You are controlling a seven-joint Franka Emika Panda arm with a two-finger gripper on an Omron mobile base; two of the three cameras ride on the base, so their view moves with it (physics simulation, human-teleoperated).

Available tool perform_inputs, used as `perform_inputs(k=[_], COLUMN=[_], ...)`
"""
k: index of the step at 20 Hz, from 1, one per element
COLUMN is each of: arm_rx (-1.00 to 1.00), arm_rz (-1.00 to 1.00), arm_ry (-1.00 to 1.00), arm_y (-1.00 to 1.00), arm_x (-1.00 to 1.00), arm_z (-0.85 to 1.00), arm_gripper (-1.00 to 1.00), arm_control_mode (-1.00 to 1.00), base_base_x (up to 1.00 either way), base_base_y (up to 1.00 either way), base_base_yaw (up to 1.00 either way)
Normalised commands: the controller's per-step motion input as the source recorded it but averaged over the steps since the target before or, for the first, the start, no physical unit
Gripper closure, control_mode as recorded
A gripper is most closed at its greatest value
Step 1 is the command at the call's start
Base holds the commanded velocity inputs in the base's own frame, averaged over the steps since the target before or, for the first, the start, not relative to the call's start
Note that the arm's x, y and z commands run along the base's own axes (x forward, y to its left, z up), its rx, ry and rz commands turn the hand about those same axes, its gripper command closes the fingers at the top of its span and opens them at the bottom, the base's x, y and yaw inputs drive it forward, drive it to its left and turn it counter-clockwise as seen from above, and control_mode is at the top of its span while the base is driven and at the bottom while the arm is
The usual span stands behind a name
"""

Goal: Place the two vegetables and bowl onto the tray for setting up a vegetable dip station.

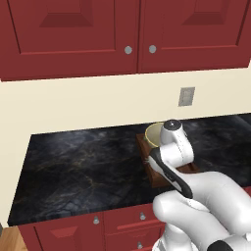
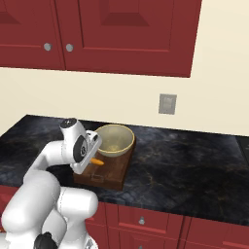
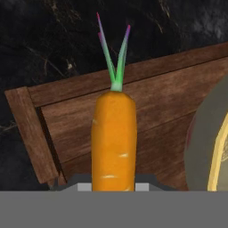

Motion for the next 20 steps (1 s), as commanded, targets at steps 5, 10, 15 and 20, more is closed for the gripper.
perform_inputs(k=[5,10,15,20], arm_rx=[0.00,0.00,0.00,0.00], arm_rz=[0.03,0.03,0.03,0.03], arm_ry=[0.00,0.00,0.00,0.00], arm_y=[0.00,0.00,0.00,0.00], arm_x=[0.01,0.00,0.00,0.00], arm_z=[-0.35,-0.39,-0.37,-0.33], arm_gripper=[1.00,1.00,1.00,1.00], arm_control_mode=[-1.00,-1.00,-1.00,-1.00], base_base_x=[0.00,0.00,0.00,0.00], base_base_y=[0.00,0.00,0.00,0.00], base_base_yaw=[0.00,0.00,0.00,0.00])
